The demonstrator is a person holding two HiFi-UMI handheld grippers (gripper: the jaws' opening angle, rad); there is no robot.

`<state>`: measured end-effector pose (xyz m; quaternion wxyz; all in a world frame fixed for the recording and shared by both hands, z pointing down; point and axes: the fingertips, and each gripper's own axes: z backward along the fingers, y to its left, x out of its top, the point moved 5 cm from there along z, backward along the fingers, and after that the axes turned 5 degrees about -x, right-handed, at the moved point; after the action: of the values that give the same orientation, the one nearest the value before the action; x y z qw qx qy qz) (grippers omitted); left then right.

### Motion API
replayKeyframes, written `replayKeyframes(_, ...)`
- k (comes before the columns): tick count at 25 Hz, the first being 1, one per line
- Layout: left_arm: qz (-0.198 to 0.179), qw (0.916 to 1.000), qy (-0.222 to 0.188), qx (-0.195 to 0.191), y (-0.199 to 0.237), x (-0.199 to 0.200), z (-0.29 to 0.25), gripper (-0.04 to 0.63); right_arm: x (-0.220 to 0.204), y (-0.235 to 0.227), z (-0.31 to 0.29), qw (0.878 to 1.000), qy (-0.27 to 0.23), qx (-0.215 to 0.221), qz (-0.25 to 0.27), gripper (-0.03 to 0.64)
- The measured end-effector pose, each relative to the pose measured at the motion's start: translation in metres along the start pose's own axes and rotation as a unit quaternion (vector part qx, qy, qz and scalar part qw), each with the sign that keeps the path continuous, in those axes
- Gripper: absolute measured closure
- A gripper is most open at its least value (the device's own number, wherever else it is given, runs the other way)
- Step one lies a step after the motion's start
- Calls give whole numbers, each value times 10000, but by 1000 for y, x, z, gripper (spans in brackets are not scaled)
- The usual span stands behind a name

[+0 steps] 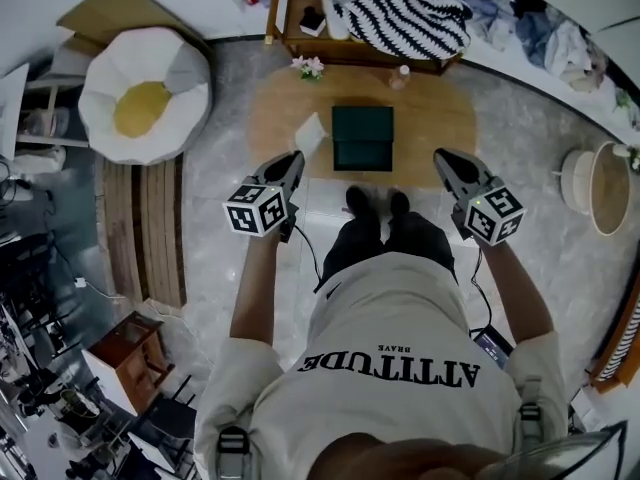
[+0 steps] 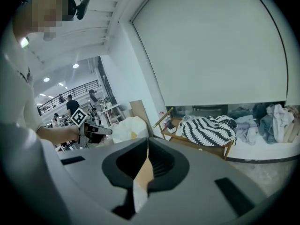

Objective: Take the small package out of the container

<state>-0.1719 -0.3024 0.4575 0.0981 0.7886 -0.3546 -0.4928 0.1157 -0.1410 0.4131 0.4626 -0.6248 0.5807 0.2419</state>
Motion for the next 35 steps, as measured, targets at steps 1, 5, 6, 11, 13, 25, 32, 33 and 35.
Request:
replayKeyframes(1, -3, 10000, -82, 21, -3, 4, 4, 574, 4, -1, 7, 9999, -74, -60, 51, 594)
replayKeyframes(5, 55, 9988, -469, 94, -21, 23, 17, 574, 21, -13, 33, 9985, -379, -318, 238, 594)
replayKeyframes(6, 76, 9984, -554, 84, -27, 27, 20, 574, 24, -15, 40, 9980, -436, -371, 252, 594)
replayKeyframes(11, 101, 9958, -909, 64, -62, 36, 32, 574, 29, -27, 76, 9962, -674, -483, 276, 595)
replayKeyframes(13, 96, 9944, -1053, 90, -78, 35, 37, 574, 27, -32, 89, 9959, -729, -443, 308, 595)
replayKeyframes(25, -15, 9859, -1588, 521, -164, 2, 75, 574, 17, -50, 172, 9928, -992, -194, 636, 595)
replayKeyframes(32, -3, 9815, -1794, 663, -202, -20, 93, 574, 5, -54, 205, 9910, -1018, -124, 858, 595)
replayKeyframes(33, 12, 9811, -1812, 677, -205, -23, 96, 574, 4, -54, 208, 9910, -1020, -119, 859, 595)
replayKeyframes(35, 19, 9801, -1849, 717, -211, -28, 102, 574, 2, -53, 213, 9909, -1037, -105, 853, 595)
